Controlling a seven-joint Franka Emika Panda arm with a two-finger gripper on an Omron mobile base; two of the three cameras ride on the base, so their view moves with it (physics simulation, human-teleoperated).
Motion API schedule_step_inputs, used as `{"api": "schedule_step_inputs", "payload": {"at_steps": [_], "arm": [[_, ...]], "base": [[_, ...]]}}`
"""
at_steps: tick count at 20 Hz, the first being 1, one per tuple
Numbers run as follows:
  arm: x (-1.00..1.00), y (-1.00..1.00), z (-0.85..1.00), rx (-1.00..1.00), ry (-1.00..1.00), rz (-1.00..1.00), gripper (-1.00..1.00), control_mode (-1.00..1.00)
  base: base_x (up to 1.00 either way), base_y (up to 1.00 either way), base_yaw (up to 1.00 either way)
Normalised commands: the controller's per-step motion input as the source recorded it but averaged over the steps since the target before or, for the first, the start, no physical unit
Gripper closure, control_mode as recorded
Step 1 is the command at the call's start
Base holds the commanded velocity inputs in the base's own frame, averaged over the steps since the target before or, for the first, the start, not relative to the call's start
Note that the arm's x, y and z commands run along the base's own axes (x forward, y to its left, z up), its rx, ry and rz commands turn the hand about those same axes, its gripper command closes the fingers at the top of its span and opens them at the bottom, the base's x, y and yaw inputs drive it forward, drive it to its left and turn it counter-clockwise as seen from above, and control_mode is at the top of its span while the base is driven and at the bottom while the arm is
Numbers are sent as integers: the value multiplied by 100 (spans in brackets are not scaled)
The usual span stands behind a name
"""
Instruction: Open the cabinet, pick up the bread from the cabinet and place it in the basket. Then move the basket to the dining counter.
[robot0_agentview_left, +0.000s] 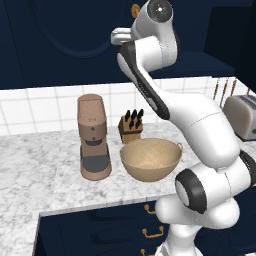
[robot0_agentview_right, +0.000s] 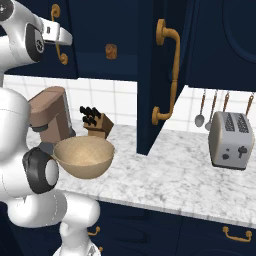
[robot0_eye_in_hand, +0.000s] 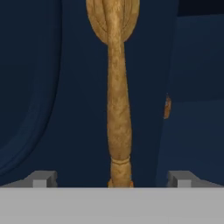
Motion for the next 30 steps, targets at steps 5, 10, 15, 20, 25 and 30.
{"api": "schedule_step_inputs", "payload": {"at_steps": [5, 10, 15, 20, 25, 30], "arm": [[46, 1, -2, 0, 0, 0, -100, -100], [49, 0, -12, 0, 0, 0, -100, -100], [57, 15, -38, 0, -8, 0, 100, -100], [75, 37, -45, 0, -4, 2, 100, -100], [58, 79, -27, 0, 0, 9, 100, -100], [-21, 100, -1, -1, -1, 12, 100, -100]], "base": [[0, 0, 0], [0, 0, 0], [0, 0, 0], [0, 0, 0], [0, 0, 0], [0, 0, 0]]}}
